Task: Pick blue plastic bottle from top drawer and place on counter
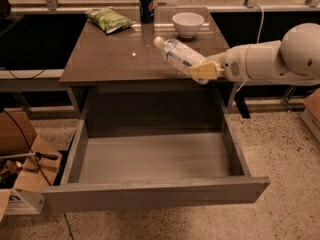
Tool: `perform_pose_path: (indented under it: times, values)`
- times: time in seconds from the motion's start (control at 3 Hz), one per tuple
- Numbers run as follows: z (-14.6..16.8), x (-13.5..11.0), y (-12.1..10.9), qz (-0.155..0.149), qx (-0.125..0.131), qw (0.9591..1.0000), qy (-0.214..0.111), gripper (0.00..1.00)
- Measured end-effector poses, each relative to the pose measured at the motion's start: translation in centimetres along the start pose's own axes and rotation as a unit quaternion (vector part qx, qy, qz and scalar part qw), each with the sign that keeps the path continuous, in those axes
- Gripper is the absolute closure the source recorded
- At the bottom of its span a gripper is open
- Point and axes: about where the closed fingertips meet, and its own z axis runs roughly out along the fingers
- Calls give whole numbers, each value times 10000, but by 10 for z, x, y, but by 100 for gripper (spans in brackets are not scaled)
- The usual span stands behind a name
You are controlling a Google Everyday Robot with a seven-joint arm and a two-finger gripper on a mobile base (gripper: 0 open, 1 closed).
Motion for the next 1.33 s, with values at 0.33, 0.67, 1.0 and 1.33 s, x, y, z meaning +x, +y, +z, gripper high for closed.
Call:
perform_pose_path:
  times: [0.33, 0.67, 1.0, 1.33]
  values:
    - [24, -13, -44, 305, 498, 9983, 27, 82]
    - [54, -19, -80, 437, 716, 9963, 197, 59]
    - [56, -22, -82, 429, 733, 9962, 182, 37]
    - [59, -22, -81, 430, 712, 9964, 191, 13]
